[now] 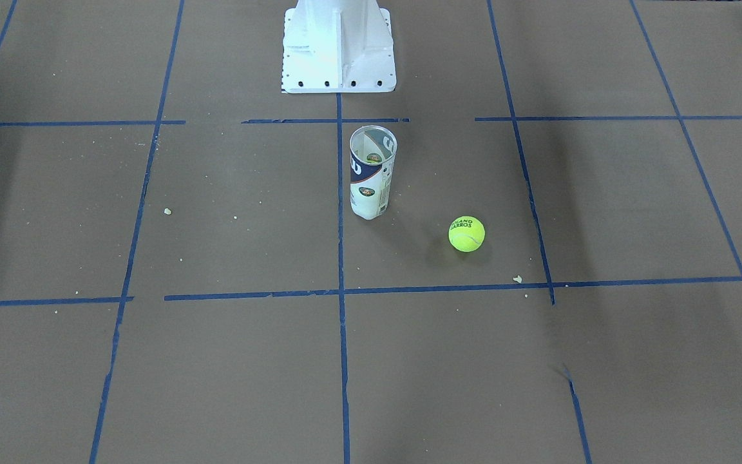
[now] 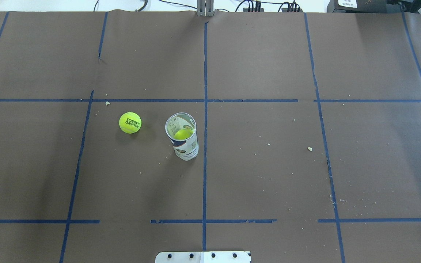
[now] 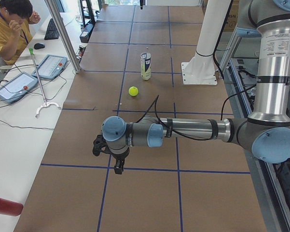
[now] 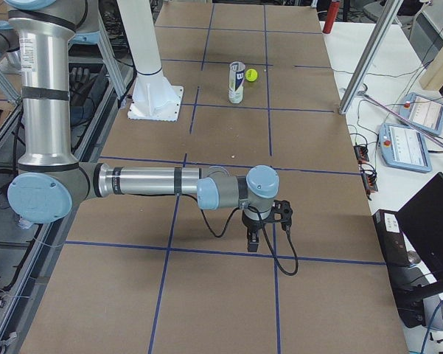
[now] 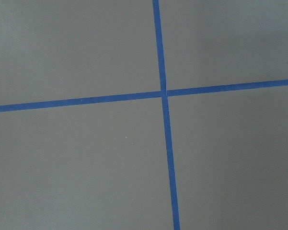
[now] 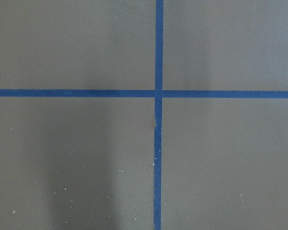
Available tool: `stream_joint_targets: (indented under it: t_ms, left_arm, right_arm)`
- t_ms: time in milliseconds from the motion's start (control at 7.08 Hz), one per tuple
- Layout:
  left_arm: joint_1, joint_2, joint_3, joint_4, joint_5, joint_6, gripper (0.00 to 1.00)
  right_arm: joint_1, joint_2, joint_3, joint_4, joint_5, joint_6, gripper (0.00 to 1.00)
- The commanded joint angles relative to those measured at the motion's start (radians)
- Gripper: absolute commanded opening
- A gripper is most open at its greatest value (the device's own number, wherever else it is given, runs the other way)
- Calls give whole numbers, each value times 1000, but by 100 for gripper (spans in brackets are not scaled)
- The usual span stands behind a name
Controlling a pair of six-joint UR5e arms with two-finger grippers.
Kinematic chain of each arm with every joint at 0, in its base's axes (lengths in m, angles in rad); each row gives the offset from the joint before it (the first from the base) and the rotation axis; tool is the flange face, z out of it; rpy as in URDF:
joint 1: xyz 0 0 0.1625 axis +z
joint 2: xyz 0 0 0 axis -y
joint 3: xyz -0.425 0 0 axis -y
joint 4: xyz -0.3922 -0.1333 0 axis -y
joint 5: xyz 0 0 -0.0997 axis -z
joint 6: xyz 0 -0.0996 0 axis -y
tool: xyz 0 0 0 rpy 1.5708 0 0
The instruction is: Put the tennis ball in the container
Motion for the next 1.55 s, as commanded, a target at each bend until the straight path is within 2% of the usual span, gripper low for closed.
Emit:
stream_joint_targets:
  t_ms: [0,707,848,989,1130,1272,1413]
  left_arm:
    - [-5,32,-39,-5,1,7,100]
    - [-2,34,-51,-20,3,1,100]
    - [-2,32,-44,-95,0,1,100]
    - [14,37,-59,-223,-6,-62,100]
    - [109,34,-63,-347,-94,-268,100]
    - [231,32,-74,-514,-86,-524,100]
    - [304,25,-103,-612,-25,-736,100]
  right_arm:
    - [0,0,0,0,0,0,100]
    - [-1,0,0,0,0,0,100]
    - [0,0,0,0,0,0,100]
    - [0,0,0,0,0,0,100]
    - [0,0,0,0,0,0,100]
    - [0,0,0,0,0,0,100]
    - [0,-2,0,0,0,0,100]
